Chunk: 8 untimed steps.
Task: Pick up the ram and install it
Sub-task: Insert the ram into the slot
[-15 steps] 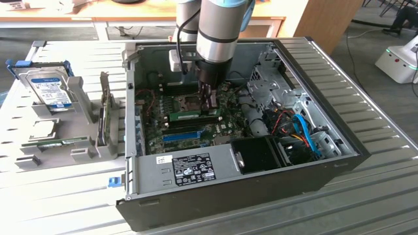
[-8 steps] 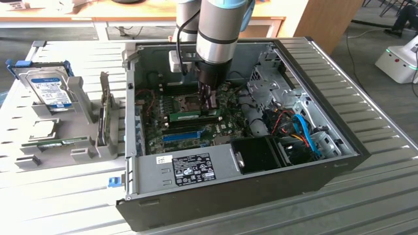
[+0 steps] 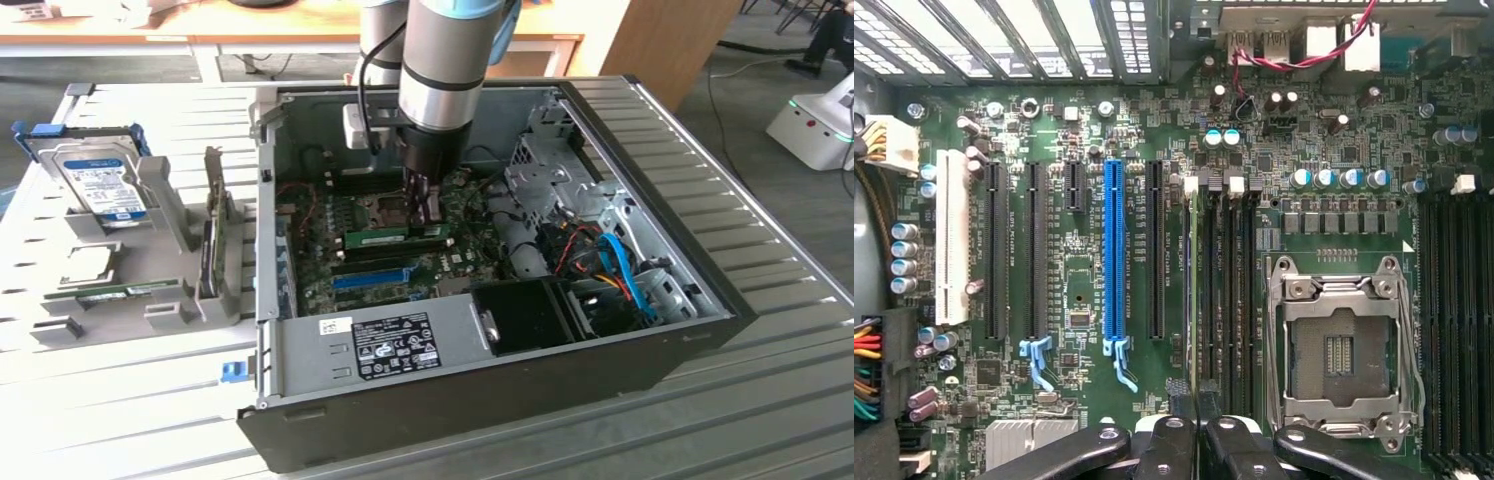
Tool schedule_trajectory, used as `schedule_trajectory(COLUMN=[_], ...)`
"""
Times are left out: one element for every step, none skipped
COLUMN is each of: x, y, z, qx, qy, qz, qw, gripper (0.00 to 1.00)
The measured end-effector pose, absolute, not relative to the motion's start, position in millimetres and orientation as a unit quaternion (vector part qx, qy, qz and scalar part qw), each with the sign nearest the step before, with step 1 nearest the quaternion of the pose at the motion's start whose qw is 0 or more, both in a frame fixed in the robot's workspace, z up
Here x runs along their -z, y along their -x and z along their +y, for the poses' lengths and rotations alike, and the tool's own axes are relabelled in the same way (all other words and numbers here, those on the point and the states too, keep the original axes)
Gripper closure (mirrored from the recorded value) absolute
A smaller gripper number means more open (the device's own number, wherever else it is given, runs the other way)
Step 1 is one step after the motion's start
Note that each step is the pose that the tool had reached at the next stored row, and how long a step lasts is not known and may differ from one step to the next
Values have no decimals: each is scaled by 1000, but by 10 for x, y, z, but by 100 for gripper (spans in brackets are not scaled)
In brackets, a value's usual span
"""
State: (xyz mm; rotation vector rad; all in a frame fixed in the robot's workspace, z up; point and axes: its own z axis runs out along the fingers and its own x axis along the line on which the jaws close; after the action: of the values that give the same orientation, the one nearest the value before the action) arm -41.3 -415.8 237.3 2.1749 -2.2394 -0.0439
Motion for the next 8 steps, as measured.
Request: schedule_trajectory(x=[-2371, -2371, -2369, -2369, -2369, -2369, -2368, -2362], y=[413, 415, 415, 414, 414, 414, 414, 414], z=[-4155, -4151, -4146, -4144, -4145, -4144, -4144, -4143], qx=[14, 14, 14, 14, 14, 14, 14, 14], qy=[-697, -696, -697, -697, -697, -697, -697, -697], qz=[-717, -717, -717, -717, -717, -717, -717, -717], qw=[10, 10, 10, 10, 10, 10, 10, 10], gripper=[88, 88, 88, 88, 88, 88, 88, 88])
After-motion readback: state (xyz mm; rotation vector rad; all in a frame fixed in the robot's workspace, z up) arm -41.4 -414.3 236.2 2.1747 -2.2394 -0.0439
